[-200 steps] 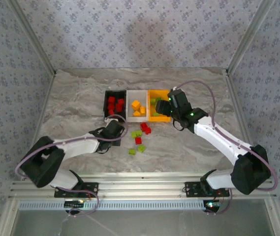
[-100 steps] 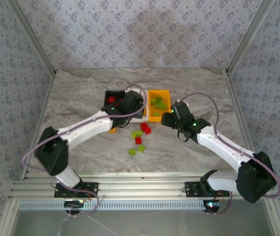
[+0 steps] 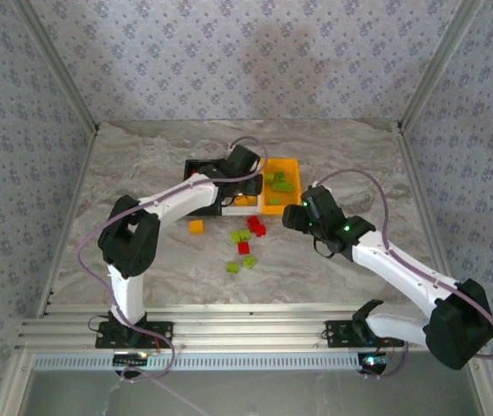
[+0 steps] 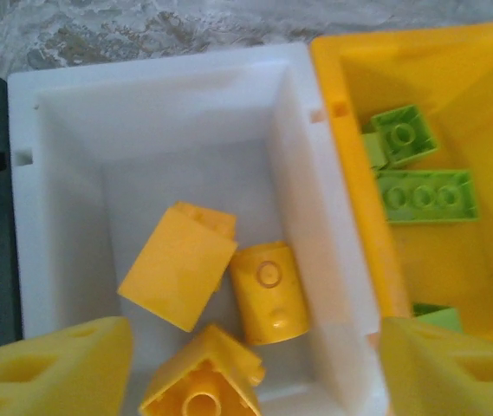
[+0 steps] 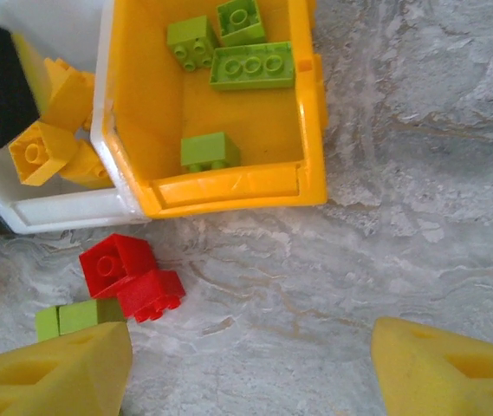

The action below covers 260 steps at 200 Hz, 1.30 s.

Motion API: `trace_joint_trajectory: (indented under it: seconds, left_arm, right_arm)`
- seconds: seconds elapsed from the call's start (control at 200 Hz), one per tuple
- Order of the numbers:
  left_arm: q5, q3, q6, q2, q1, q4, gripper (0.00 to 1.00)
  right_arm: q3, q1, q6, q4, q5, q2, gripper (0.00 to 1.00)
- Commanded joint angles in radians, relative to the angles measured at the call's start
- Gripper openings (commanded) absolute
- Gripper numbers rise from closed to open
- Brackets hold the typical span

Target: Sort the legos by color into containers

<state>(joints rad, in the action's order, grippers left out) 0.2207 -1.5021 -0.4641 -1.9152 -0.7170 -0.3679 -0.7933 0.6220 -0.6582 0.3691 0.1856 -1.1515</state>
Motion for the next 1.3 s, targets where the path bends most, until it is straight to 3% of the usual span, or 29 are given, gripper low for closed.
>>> trace_joint_trajectory:
  seconds: [0.0, 0.14, 0.445, 0.67, 0.874, 1.104, 1.294]
  left_arm:
    - [-0.021, -0.01, -0.005, 0.102, -0.017, 0.003, 0.84]
    - [-0.038, 0.069, -0.013, 0.255, -0.059, 0.037, 0.99]
    - [0.001, 0.5, -0.136, 0.681, -0.154, 0.085, 1.0]
    - [0.053, 0.742, -0.23, 0.961, -0.158, -0.001, 0.99]
    - [0.083, 0.843, -0.289, 1.073, -0.158, -0.064, 0.99]
    - [0.104, 0.872, -0.311, 1.1, -0.156, -0.083, 0.99]
    - [0.123, 0.862, -0.302, 1.1, -0.155, -0.104, 0.99]
  right_arm:
    - [0.022, 0.021, 0.002, 0.001, -0.032, 0.016, 0.76]
    - [0.029, 0.072, 0.017, -0.043, -0.088, -0.023, 0.76]
    - [-0.034, 0.298, 0.083, -0.092, -0.122, -0.26, 0.78]
    - [-0.084, 0.365, 0.137, -0.072, -0.073, -0.419, 0.78]
    - [-0.122, 0.393, 0.184, -0.051, -0.046, -0.476, 0.78]
    - [-0.155, 0.396, 0.202, -0.035, -0.055, -0.534, 0.76]
    - [-0.163, 0.395, 0.164, 0.003, -0.032, -0.563, 0.64]
